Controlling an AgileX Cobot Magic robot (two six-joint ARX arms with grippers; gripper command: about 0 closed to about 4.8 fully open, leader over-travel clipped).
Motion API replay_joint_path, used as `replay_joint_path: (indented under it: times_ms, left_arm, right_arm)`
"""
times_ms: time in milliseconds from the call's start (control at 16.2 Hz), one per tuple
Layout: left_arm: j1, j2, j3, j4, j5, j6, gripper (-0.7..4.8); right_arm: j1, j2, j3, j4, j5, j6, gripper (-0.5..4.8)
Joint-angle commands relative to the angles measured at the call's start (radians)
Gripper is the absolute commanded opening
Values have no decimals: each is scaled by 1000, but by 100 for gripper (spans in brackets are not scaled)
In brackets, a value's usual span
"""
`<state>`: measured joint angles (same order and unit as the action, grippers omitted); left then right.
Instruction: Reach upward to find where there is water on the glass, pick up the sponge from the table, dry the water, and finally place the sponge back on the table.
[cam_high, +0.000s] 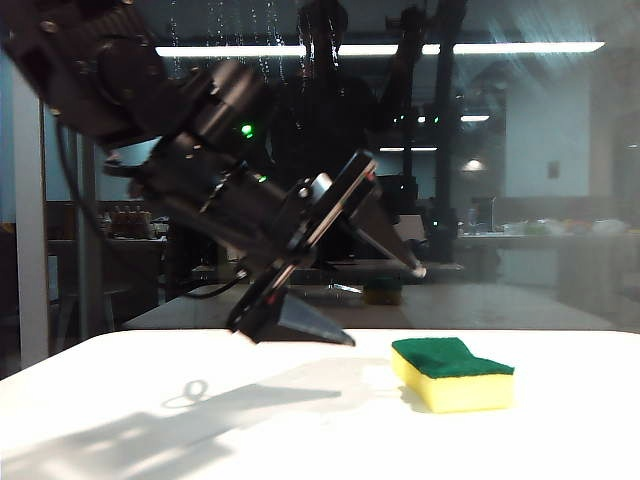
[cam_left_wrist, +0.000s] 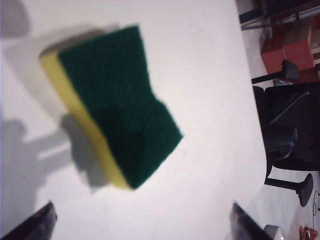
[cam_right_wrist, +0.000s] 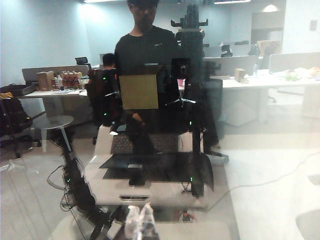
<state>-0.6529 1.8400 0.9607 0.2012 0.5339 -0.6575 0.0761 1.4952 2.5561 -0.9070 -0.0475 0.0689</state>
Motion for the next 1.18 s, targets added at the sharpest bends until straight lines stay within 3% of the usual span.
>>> replay_joint_path:
  times_ms: [62, 186, 557, 1175]
  left_arm:
    - [-7, 54, 125, -124, -21, 39, 440]
    - [-14, 100, 221, -238, -58, 83, 440]
    - [-27, 200, 364, -321, -63, 82, 441]
    - [-73, 281, 373, -296, -95, 71, 434]
  right_arm:
    - [0, -4, 2, 13, 4, -3, -5]
    - [0, -4, 2, 13, 4, -3, -5]
    - [0, -4, 2, 13, 5, -3, -5]
    - [0, -4, 2, 13, 5, -3, -5]
